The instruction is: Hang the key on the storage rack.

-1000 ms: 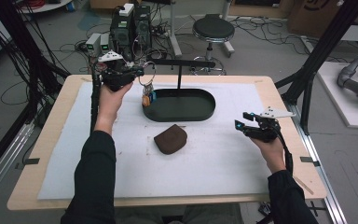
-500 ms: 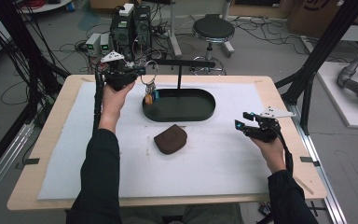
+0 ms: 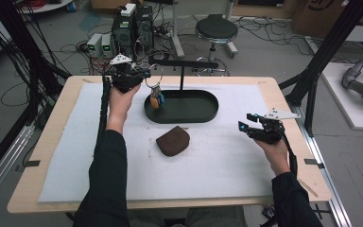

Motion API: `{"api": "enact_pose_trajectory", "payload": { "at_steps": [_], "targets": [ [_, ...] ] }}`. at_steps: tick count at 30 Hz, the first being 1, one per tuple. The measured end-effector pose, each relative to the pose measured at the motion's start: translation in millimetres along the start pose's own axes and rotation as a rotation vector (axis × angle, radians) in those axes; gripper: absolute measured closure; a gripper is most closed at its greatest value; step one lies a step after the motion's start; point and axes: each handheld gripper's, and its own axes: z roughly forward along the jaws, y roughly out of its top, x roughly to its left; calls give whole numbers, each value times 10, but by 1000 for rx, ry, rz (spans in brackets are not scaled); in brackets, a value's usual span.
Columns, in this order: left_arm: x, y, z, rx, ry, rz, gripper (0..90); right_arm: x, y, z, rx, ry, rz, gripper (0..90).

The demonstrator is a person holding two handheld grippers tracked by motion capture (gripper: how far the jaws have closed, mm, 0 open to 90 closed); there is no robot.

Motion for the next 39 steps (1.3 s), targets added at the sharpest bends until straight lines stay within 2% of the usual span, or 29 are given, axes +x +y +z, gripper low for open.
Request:
{"api": "enact_pose_trajectory", "payload": {
  "at_steps": [5, 8, 12, 14, 16, 18, 21, 24, 25, 26, 27, 28, 29, 30, 31, 32, 33, 34, 35, 36, 37, 38, 39],
  "targets": [
    [-5, -1, 7, -8, 16, 0, 856, -3, 1, -6, -1, -1, 2, 433],
    [-4, 2, 3, -13, 30, -5, 806, -7, 0, -6, -3, -3, 2, 434],
    [6, 6, -20, -10, 50, -6, 787, -4, -1, 3, 1, -4, -6, 435],
    [12, 7, -36, -8, 58, -8, 721, 2, -1, 7, 3, -2, -8, 435],
    [5, 9, -79, -5, 90, -11, 629, 6, 0, 10, 5, -2, -5, 435],
    [0, 7, -95, -6, 97, -9, 546, 4, -1, 11, 6, -3, -7, 435],
    [-72, -42, -227, -23, 153, 48, 446, 4, -1, 12, 4, -1, -7, 428],
    [-88, -91, -297, -35, 154, 54, 379, 11, -3, 16, 7, 2, 3, 408],
    [-101, -151, -392, -41, 136, 73, 358, 11, -1, 18, 8, 2, -3, 401],
    [-101, -151, -392, -41, 136, 73, 343, 14, -2, 18, 7, 2, -2, 394],
    [-127, -217, -502, -49, 121, 91, 324, 18, 0, 17, 5, 4, 2, 382],
    [-127, -217, -502, -49, 121, 91, 300, 18, 0, 17, 5, 4, 2, 382],
    [-157, -286, -647, -52, 84, 108, 275, 17, -1, 19, 4, 2, 3, 370],
    [-157, -286, -647, -52, 84, 108, 273, 17, -1, 19, 4, 2, 3, 370],
    [-197, -350, -769, -56, 75, 130, 274, 15, -3, 21, 8, 0, 7, 357],
    [-197, -350, -769, -56, 75, 130, 274, 15, -3, 21, 8, 0, 7, 357],
    [-239, -431, -905, -56, 67, 147, 273, 13, -6, 26, 9, -1, 13, 346],
    [-239, -431, -905, -56, 67, 147, 274, 13, -6, 26, 9, -1, 13, 346],
    [-281, -528, -1042, -56, 58, 164, 274, 15, -8, 29, 13, 1, 16, 337],
    [-281, -528, -1042, -56, 58, 164, 273, 15, -8, 29, 13, 1, 16, 337],
    [-326, -643, -1172, -59, 55, 173, 272, 16, -8, 31, 13, -1, 15, 325],
    [-326, -643, -1172, -59, 55, 173, 271, 16, -8, 31, 13, -1, 15, 325],
    [-352, -773, -1296, -61, 34, 177, 271, 17, -10, 34, 15, -5, 17, 313]
  ]
}}
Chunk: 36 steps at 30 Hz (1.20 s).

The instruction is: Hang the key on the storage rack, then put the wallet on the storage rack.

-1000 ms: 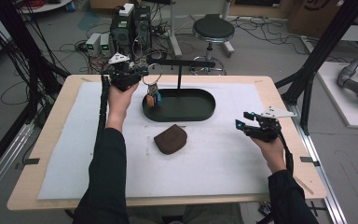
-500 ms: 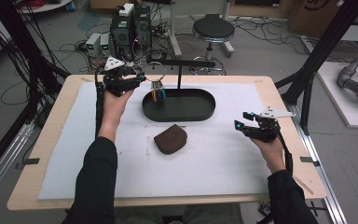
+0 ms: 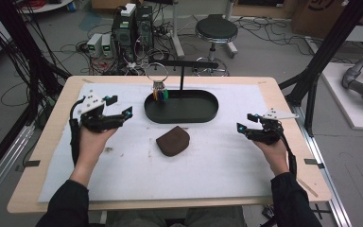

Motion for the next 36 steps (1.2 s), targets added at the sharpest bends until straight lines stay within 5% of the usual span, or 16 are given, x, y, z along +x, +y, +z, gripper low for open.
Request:
{"api": "enact_pose_trajectory", "payload": {
  "at_steps": [6, 12, 36],
  "targets": [
    [17, -326, -316, 15, 1, 28, 271, -6, 0, 2, -6, -6, 12, 285],
    [103, -387, -490, -7, -16, 29, 271, -33, -4, 3, -18, -26, 40, 258],
    [162, -498, -369, 12, -7, 2, 271, -2, -9, 19, -1, -19, 31, 250]
  ]
}}
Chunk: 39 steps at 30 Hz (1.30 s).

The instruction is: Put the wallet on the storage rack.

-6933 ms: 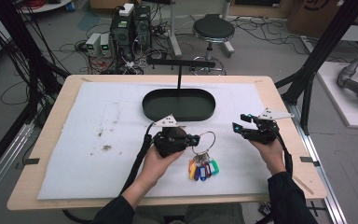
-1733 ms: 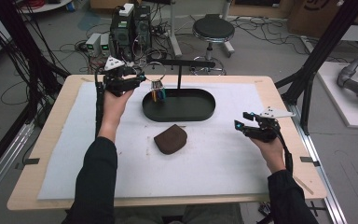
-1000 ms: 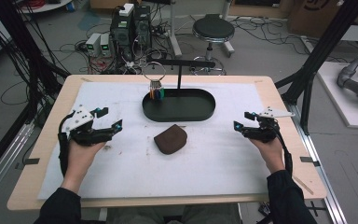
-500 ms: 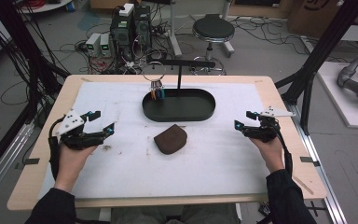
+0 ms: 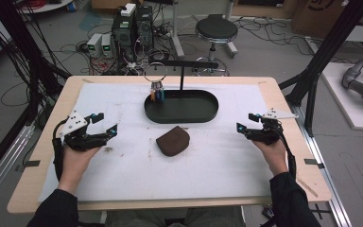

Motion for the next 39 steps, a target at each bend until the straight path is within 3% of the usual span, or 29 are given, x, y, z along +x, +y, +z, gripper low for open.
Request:
{"api": "enact_pose_trajectory", "payload": {
  "at_steps": [9, 11, 14, 15, 17, 21, 23, 25, 29, 30, 33, 34, 35, 36, 37, 38, 39],
  "targets": [
    [-120, 49, 75, -15, -31, -10, 271, -14, -6, 5, 1, 3, -5, 252],
    [-179, 71, 117, -13, -48, -11, 271, -11, -6, 8, 5, 4, 0, 252],
    [-334, 90, 255, 4, -114, -43, 271, -18, -8, 24, 4, 6, -5, 253],
    [-334, 90, 255, 4, -114, -43, 271, -18, -8, 24, 4, 6, -5, 253],
    [-467, 99, 371, 25, -180, -47, 271, -18, -10, 32, 5, 9, -2, 253],
    [-605, 92, 494, 59, -225, -40, 271, -22, -14, 50, 8, 11, -6, 252],
    [-765, 69, 645, 102, -267, -28, 271, -17, -16, 55, 14, 14, -4, 253],
    [-845, 53, 729, 137, -281, -7, 270, -16, -14, 55, 12, 17, -9, 252],
    [-925, 21, 825, 187, -281, -5, 253, -6, -12, 46, 11, 22, -4, 252],
    [-983, -13, 887, 228, -262, 25, 253, -3, -11, 46, 12, 21, -4, 252],
    [-997, -41, 930, 257, -269, 35, 250, -5, -12, 51, 13, 24, -12, 252],
    [-983, -75, 979, 286, -263, 9, 250, 1, -13, 55, 14, 27, -9, 252],
    [-983, -75, 979, 286, -263, 9, 250, 2, -12, 55, 14, 27, -10, 252],
    [-948, -103, 1008, 295, -263, -41, 250, 2, -12, 54, 14, 27, -11, 252],
    [-948, -103, 1008, 295, -263, -41, 250, 2, -12, 54, 14, 27, -11, 252],
    [-886, -131, 1035, 307, -252, -99, 254, -3, -11, 52, 11, 24, -15, 252],
    [-886, -131, 1035, 307, -252, -99, 265, -3, -11, 52, 11, 24, -15, 252]
  ]
}}
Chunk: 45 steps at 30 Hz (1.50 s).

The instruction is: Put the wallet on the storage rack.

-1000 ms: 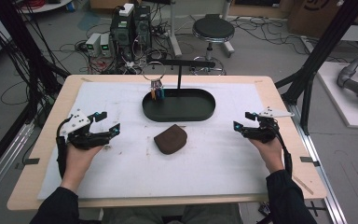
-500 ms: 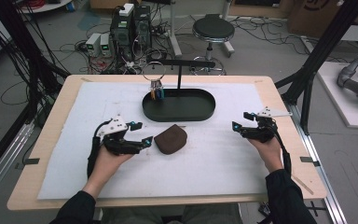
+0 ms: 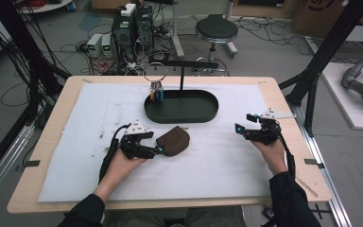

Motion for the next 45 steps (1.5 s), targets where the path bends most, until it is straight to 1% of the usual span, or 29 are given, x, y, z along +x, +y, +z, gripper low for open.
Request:
{"api": "enact_pose_trajectory", "payload": {
  "at_steps": [1, 2, 3, 6, 7, 8, 9, 10, 11, 12, 13, 16, 17, 28, 29, 30, 32, 33, 35, 36, 37, 38, 39, 40, 41, 42, 43, 44, 45],
  "targets": [
    [57, -8, -1, -11, -4, -51, 288, -1, 0, -5, -1, -1, 8, 252],
    [57, -8, -1, -11, -4, -51, 310, -1, 0, -5, -1, -1, 8, 252],
    [134, -12, -18, -45, -11, -122, 340, -4, 0, -7, -2, -2, 9, 252],
    [170, -13, -21, -58, 0, -150, 410, -2, 0, -6, -2, -3, 9, 253],
    [191, -13, 4, -33, 0, -172, 423, -1, 1, -5, -2, -4, 7, 252],
    [191, -13, 4, -33, 0, -172, 427, -1, 1, -5, -2, -4, 7, 252],
    [200, -14, 39, -16, -10, -193, 434, 2, 3, -3, -2, -6, 2, 253],
    [200, -14, 39, -16, -10, -193, 444, 4, 3, -3, -2, -5, 2, 253],
    [203, -5, 91, 17, -21, -206, 458, 6, 4, -4, -3, -5, 0, 253],
    [203, -5, 91, 17, -21, -206, 459, 8, 5, -5, -4, -5, 1, 254],
    [209, -3, 121, 25, -46, -231, 476, 8, 5, -7, -4, -5, 0, 255],
    [204, -5, 134, 29, -70, -236, 578, 7, 4, -9, -4, -4, 3, 255],
    [184, -2, 135, 32, -64, -208, 588, 6, 4, -8, -2, -5, 1, 256],
    [114, 18, 135, 27, -41, -152, 661, 41, 14, 11, -1, -2, -20, 270],
    [56, 49, 127, 20, -40, -109, 672, 47, 17, 12, -6, 4, -20, 270],
    [56, 49, 127, 20, -40, -109, 674, 47, 17, 12, -6, 4, -20, 270],
    [-29, 91, 136, 19, -37, -59, 676, 57, 20, 16, -8, 6, -22, 271],
    [-132, 131, 150, 23, -28, -1, 677, 68, 23, 21, -8, 12, -26, 272],
    [-217, 160, 166, 22, -25, 43, 678, 78, 28, 24, -7, 14, -33, 274],
    [-217, 160, 166, 22, -25, 43, 678, 83, 31, 27, -10, 18, -36, 277],
    [-304, 190, 177, 19, -21, 85, 679, 94, 36, 26, -11, 27, -34, 292],
    [-304, 190, 177, 19, -21, 85, 680, 94, 36, 26, -11, 27, -34, 292],
    [-378, 214, 183, 15, -24, 119, 684, 107, 43, 26, -17, 42, -45, 309],
    [-378, 214, 183, 15, -24, 119, 687, 107, 43, 26, -17, 42, -45, 309],
    [-442, 236, 182, 8, -26, 147, 693, 125, 56, 30, -24, 74, -42, 320],
    [-442, 236, 182, 8, -26, 147, 694, 125, 56, 30, -24, 74, -42, 320],
    [-519, 257, 178, 3, -17, 191, 698, 158, 69, 36, -32, 107, -43, 330],
    [-519, 257, 178, 3, -17, 191, 699, 158, 69, 36, -32, 107, -43, 330],
    [-578, 272, 173, -2, -16, 230, 701, 194, 77, 54, -30, 145, -52, 339]
  ]
}}
